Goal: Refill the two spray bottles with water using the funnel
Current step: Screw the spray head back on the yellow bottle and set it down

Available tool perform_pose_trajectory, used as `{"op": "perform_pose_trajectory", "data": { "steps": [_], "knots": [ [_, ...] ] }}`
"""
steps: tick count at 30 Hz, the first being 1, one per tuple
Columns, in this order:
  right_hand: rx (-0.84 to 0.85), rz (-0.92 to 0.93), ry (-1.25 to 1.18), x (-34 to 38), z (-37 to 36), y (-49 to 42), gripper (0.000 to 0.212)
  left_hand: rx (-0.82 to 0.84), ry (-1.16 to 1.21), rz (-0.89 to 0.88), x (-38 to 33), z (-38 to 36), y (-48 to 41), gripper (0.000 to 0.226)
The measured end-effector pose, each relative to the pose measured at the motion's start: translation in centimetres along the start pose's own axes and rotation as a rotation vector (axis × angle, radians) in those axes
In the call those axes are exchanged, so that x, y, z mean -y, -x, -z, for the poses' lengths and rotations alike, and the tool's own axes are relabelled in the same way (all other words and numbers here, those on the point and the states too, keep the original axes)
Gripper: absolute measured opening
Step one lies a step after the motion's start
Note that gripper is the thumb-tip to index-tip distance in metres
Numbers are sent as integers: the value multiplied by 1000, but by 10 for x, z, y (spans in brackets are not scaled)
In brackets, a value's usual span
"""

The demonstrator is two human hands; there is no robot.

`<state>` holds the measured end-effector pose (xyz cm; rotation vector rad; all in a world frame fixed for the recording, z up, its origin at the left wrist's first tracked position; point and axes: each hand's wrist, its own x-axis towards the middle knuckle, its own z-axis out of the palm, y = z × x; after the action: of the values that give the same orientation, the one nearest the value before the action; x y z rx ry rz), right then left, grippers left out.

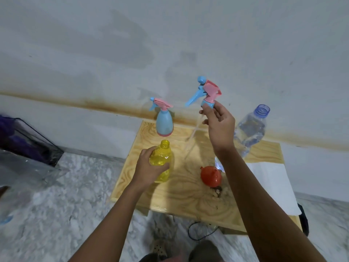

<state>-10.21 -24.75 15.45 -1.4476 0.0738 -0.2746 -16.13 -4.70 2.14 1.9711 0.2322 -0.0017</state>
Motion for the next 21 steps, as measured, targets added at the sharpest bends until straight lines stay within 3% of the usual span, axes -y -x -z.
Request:
{"op": "perform_pose_trajectory", "data": {
  "steps": [14,21],
  "knots": [
    [-18,75,-93,22,-40,26,12,38,-18,-31,-1,22,13,77],
    [106,-39,-22,-9,-56,51,16,56,43,-88,-16,31,19,58]
  ]
}}
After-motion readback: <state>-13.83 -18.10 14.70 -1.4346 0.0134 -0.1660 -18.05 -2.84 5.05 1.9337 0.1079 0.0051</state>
